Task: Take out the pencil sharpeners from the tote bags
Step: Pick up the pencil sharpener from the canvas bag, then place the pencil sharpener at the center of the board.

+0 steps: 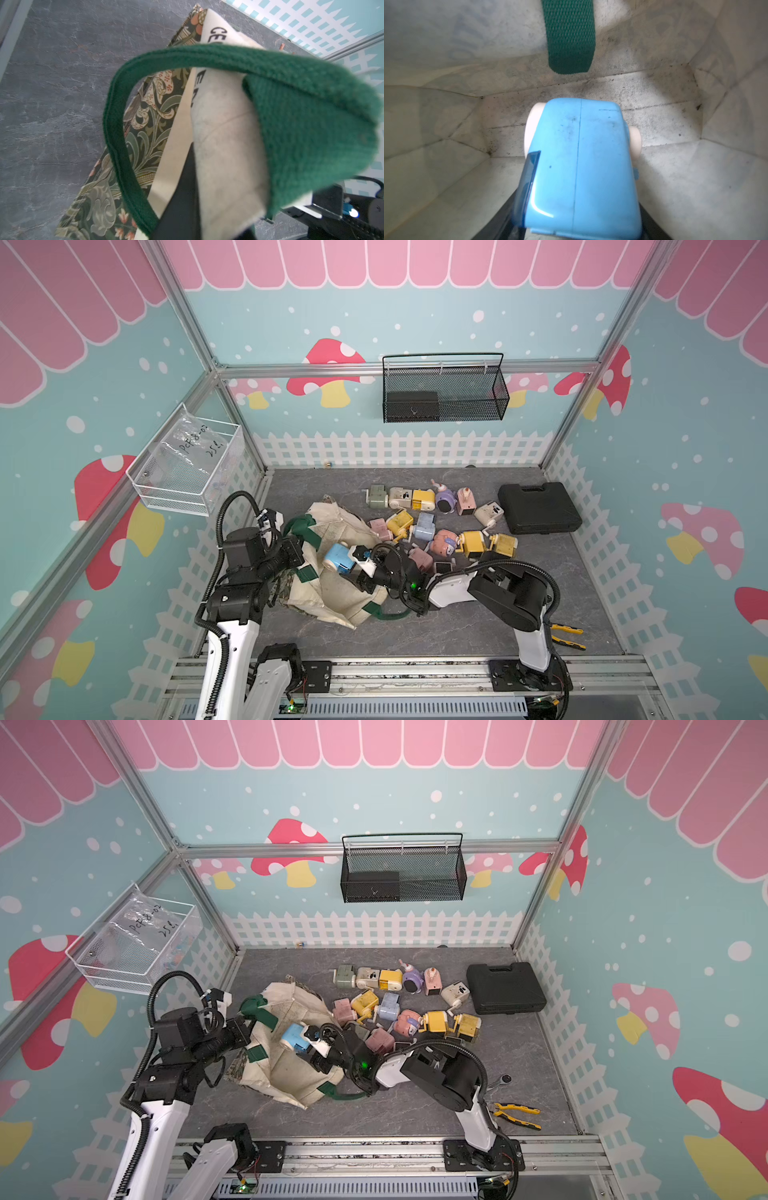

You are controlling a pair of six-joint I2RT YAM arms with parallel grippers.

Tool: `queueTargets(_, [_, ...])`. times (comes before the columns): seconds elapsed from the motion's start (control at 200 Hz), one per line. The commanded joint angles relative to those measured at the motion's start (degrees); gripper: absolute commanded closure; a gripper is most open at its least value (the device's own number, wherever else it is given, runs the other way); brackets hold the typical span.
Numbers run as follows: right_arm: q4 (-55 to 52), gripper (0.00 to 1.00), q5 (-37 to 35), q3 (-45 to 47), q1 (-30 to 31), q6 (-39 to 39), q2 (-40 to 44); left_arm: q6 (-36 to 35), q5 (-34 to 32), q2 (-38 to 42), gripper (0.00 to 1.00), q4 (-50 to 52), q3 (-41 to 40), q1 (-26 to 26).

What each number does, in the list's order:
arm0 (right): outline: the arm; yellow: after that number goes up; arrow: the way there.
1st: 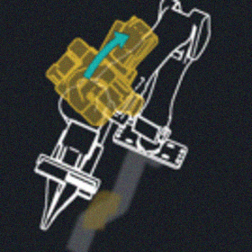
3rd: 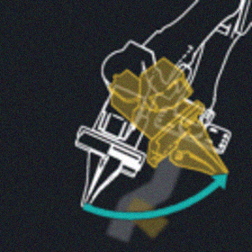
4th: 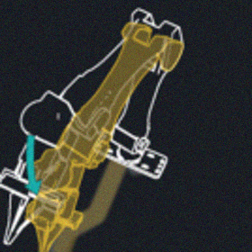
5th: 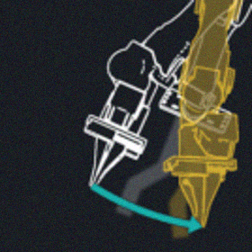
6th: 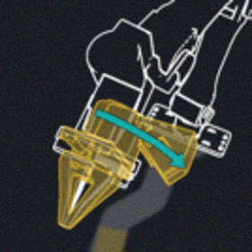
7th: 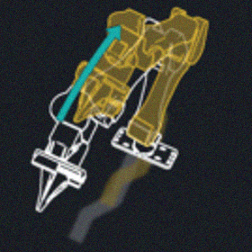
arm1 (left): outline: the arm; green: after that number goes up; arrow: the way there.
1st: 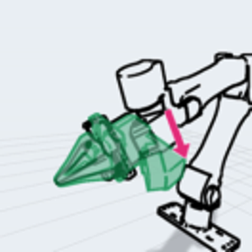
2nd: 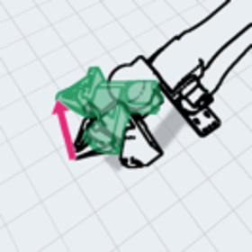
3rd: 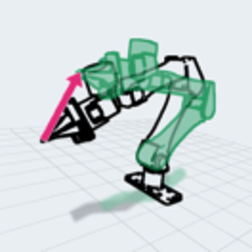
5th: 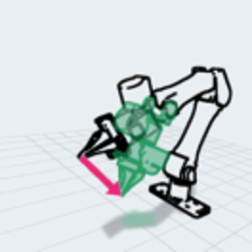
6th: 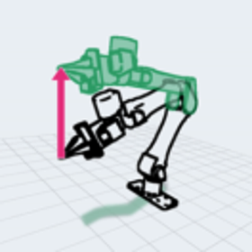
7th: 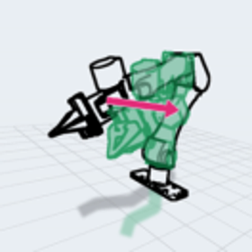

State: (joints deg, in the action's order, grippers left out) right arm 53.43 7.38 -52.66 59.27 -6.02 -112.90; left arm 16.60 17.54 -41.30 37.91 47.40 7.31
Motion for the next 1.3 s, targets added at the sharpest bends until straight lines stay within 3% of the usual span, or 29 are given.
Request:
queueTargets(0.0, [0.5,0.47,0.8,2.5,0.1,-2.1,5.4,-2.2,-6.0,0.3,1.00,-1.8,2.5,0.0])
queueTargets(0.275, [-6.7,0.48,2.0,6.1,0.0,-2.3,15.2,-3.5,-4.9,-1.6,1.00,-3.7,2.4,0.1])
queueTargets(0.39, [-10.4,0.47,1.4,6.0,0.0,-2.1,18.1,-6.6,-1.0,-3.1,1.00,-5.6,2.5,0.1])
queueTargets(0.64, [-12.1,0.47,-1.2,15.9,0.1,-4.6,29.2,-13.4,-0.8,-17.9,1.00,-0.7,14.2,-0.3])
queueTargets(0.906, [-22.5,0.47,-9.4,23.4,-0.4,-5.5,42.5,-15.5,1.1,-27.7,1.00,-10.5,19.7,-0.3])
queueTargets(1.026, [-26.8,0.47,-11.5,25.9,-0.6,-6.1,48.7,-11.9,2.4,-31.9,1.00,-8.8,22.7,-0.3])
queueTargets(1.201, [-31.1,0.47,-14.6,27.7,-1.2,-7.3,55.9,1.8,3.0,-34.2,1.00,-6.0,29.0,-0.1])
queueTargets(1.296, [-35.8,0.47,-16.1,26.8,-1.8,-8.8,58.9,3.4,4.2,-36.6,1.00,-1.4,33.1,0.0])
